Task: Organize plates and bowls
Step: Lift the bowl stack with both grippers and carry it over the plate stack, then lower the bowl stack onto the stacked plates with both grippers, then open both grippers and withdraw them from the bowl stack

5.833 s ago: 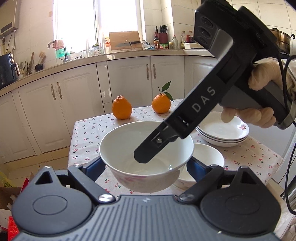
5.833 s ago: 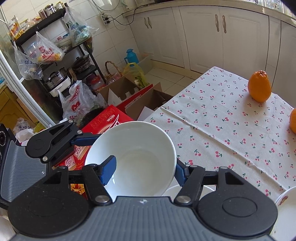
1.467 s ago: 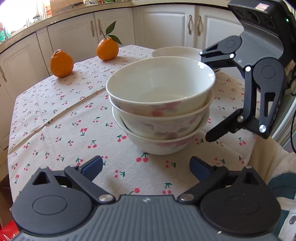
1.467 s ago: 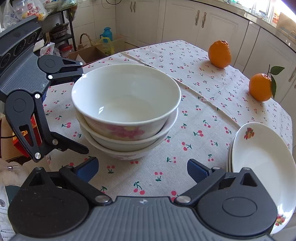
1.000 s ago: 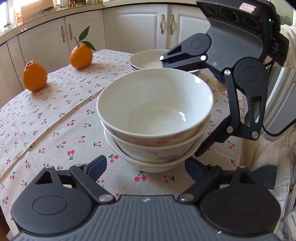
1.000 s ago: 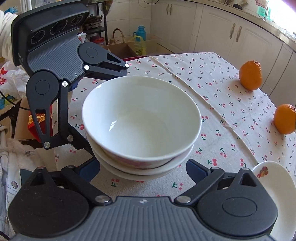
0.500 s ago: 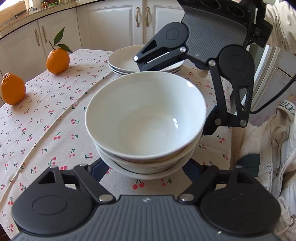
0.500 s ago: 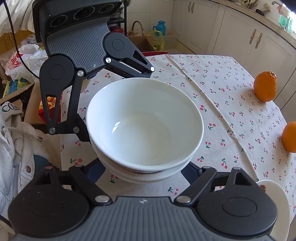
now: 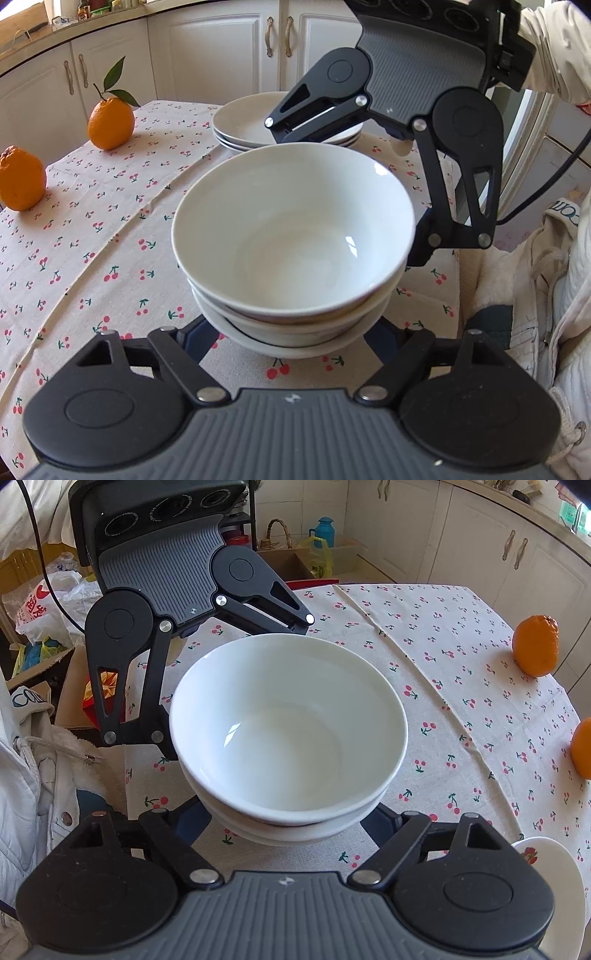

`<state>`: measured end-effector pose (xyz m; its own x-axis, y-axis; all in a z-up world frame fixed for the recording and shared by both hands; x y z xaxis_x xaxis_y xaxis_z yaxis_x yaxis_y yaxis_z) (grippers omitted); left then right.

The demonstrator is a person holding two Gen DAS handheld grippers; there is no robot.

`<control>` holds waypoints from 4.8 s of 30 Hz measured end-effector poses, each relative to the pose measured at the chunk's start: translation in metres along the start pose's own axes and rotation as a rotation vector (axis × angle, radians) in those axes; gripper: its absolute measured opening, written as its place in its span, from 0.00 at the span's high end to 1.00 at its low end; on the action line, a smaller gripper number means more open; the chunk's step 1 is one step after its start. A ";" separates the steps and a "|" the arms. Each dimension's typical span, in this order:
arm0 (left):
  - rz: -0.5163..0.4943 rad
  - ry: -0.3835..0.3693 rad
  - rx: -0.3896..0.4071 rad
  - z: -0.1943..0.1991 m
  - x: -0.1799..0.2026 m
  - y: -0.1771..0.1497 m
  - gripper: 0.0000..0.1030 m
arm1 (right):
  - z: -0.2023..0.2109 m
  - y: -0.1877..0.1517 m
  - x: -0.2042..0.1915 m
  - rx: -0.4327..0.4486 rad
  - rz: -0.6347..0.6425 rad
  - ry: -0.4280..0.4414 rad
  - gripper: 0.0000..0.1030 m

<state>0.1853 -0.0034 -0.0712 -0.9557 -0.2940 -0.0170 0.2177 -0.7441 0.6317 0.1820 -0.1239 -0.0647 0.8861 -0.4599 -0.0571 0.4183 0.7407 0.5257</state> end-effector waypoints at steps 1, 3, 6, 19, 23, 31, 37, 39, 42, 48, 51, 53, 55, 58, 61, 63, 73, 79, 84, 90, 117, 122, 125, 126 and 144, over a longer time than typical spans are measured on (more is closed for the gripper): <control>0.001 0.003 0.002 0.000 0.000 0.000 0.19 | 0.000 0.000 0.000 0.000 0.000 0.000 0.13; 0.006 0.008 0.004 0.001 0.001 -0.001 0.19 | 0.000 0.000 0.000 0.002 0.002 -0.001 0.13; 0.016 0.014 0.003 0.004 0.004 -0.002 0.19 | 0.000 0.000 -0.002 0.002 0.009 0.002 0.13; 0.043 0.057 0.002 0.016 0.024 0.002 0.19 | 0.013 -0.001 -0.016 0.014 0.058 0.015 0.13; 0.033 0.081 0.001 0.020 0.031 0.008 0.19 | 0.022 -0.003 -0.020 0.028 0.073 0.007 0.13; 0.010 0.112 0.007 0.020 0.045 0.026 0.19 | 0.042 -0.013 -0.022 0.051 0.085 -0.008 0.13; -0.020 0.100 0.017 0.009 0.053 0.045 0.19 | 0.059 -0.028 -0.018 0.054 0.073 -0.035 0.13; -0.033 0.092 0.021 0.003 0.054 0.052 0.19 | 0.065 -0.036 -0.014 0.054 0.061 -0.045 0.13; -0.055 0.076 0.025 -0.007 0.055 0.065 0.19 | 0.074 -0.046 -0.008 0.051 0.044 -0.060 0.13; -0.094 0.054 0.040 -0.025 0.049 0.094 0.19 | 0.096 -0.065 0.011 0.047 0.012 -0.096 0.13; -0.115 0.054 0.056 -0.035 0.044 0.110 0.19 | 0.107 -0.072 0.025 0.051 0.006 -0.126 0.13; -0.125 0.049 0.063 -0.042 0.041 0.120 0.19 | 0.113 -0.077 0.035 0.050 0.002 -0.142 0.13; -0.132 0.043 0.066 -0.052 0.038 0.130 0.19 | 0.118 -0.081 0.043 0.045 -0.008 -0.153 0.13; -0.148 0.037 0.070 -0.065 0.034 0.140 0.19 | 0.123 -0.087 0.055 0.037 -0.015 -0.175 0.13; -0.161 0.035 0.067 -0.081 0.028 0.151 0.19 | 0.125 -0.094 0.065 0.029 -0.022 -0.194 0.13; -0.161 0.031 0.060 -0.089 0.026 0.156 0.19 | 0.121 -0.096 0.078 0.024 -0.027 -0.202 0.13; -0.159 0.010 0.027 -0.117 0.010 0.168 0.19 | 0.113 -0.111 0.110 0.017 -0.074 -0.209 0.13; -0.160 0.006 0.018 -0.124 0.007 0.171 0.19 | 0.107 -0.117 0.121 0.019 -0.103 -0.198 0.13; -0.155 0.000 0.020 -0.126 0.003 0.173 0.19 | 0.105 -0.120 0.128 0.024 -0.129 -0.192 0.12; -0.153 -0.009 0.026 -0.127 0.001 0.173 0.19 | 0.104 -0.122 0.131 0.030 -0.152 -0.180 0.12; -0.084 0.310 0.229 -0.053 0.026 0.158 0.01 | 0.130 -0.120 0.096 0.076 -0.414 -0.382 0.00; 0.031 0.470 0.344 -0.009 0.056 0.141 0.01 | 0.141 -0.117 0.057 0.051 -0.611 -0.556 0.00; 0.160 0.542 0.337 0.004 0.068 0.133 0.01 | 0.147 -0.120 0.032 0.095 -0.767 -0.675 0.00; 0.210 0.567 0.327 0.007 0.072 0.129 0.01 | 0.147 -0.121 0.023 0.123 -0.818 -0.696 0.00; 0.608 0.687 0.214 0.040 0.084 0.091 0.01 | 0.159 -0.101 -0.054 0.296 -0.971 -0.881 0.00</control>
<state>0.1169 -0.0714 0.0155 -0.3486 -0.9360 -0.0480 0.5341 -0.2405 0.8105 0.0600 -0.2514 0.0203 -0.2121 -0.9772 -0.0063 0.6420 -0.1442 0.7530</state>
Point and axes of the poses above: each gripper's, at about its wrist camera, not at the fingertips, and z roughly against the way its jaws point, x to its right, y to its top, the point moved 3 cm from there along -z, roughly the way its jaws point, and after that the axes turned 3 degrees about y, right-handed, at the moved point
